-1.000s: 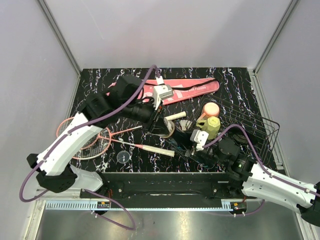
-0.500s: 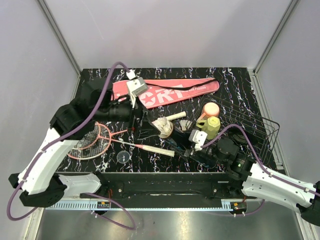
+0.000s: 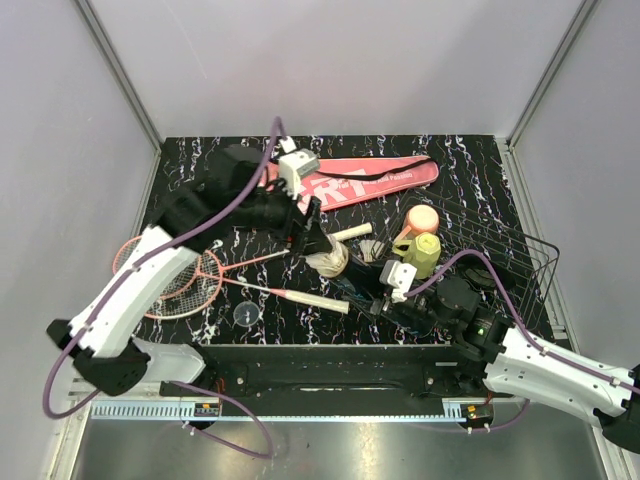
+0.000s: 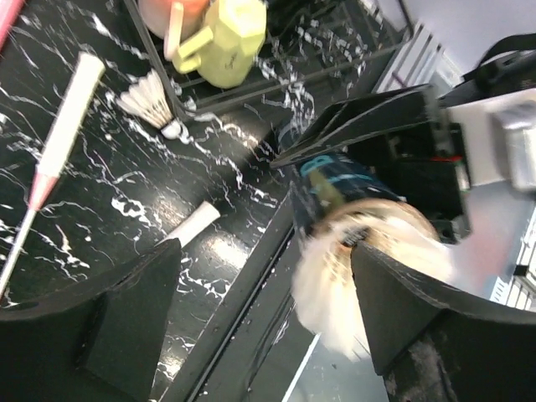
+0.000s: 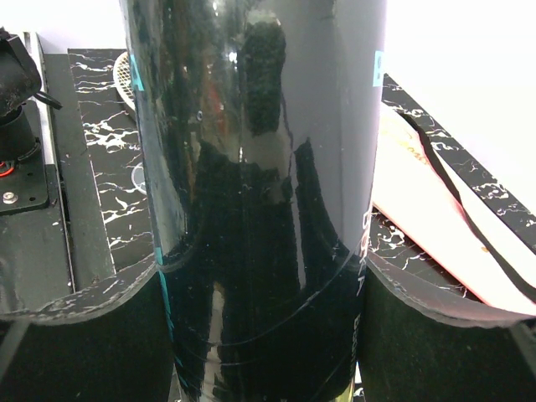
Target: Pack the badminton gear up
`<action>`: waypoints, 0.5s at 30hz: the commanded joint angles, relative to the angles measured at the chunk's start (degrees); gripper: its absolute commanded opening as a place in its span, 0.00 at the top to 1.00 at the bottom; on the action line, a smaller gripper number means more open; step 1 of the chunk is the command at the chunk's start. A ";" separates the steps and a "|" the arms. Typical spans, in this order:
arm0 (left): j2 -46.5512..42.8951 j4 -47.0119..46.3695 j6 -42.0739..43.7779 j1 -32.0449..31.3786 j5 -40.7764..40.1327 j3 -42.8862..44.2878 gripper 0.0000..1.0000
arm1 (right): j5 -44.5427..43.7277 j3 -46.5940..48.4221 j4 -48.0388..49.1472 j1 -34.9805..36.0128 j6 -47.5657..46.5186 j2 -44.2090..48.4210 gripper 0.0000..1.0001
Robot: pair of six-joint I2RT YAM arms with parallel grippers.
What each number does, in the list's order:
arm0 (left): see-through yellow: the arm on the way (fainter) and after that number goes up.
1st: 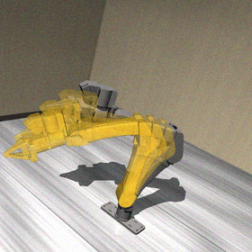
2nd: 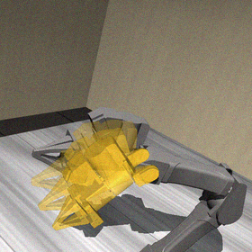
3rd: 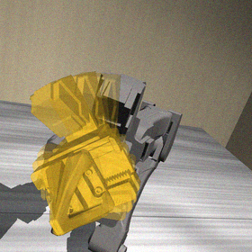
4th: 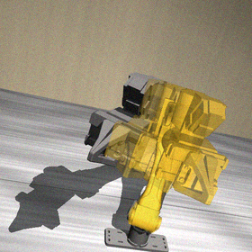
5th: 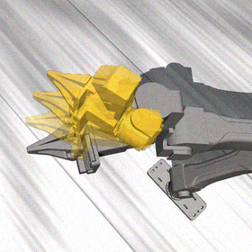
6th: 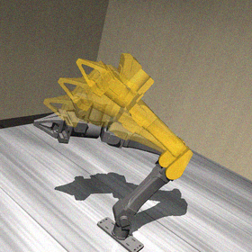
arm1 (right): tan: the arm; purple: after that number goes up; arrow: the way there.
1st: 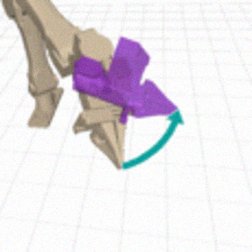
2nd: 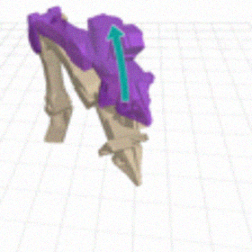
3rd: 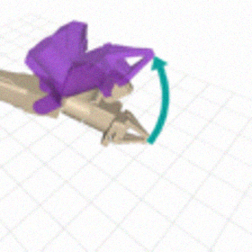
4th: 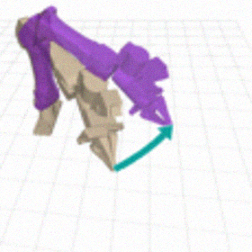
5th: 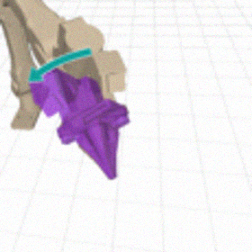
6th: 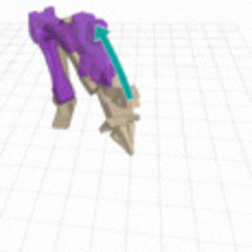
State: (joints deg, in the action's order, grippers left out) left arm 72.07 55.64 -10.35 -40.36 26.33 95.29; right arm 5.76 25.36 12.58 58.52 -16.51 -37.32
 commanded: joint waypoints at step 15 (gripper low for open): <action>6.50 -3.43 -0.90 -9.04 2.15 -3.52 0.09 | -1.19 2.85 2.36 0.19 -2.82 -2.14 0.59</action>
State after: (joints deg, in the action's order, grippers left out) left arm 79.57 54.46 -10.44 -47.83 27.24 91.96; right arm 5.48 26.04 11.79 58.52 -17.61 -38.22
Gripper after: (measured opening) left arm 0.901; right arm 0.740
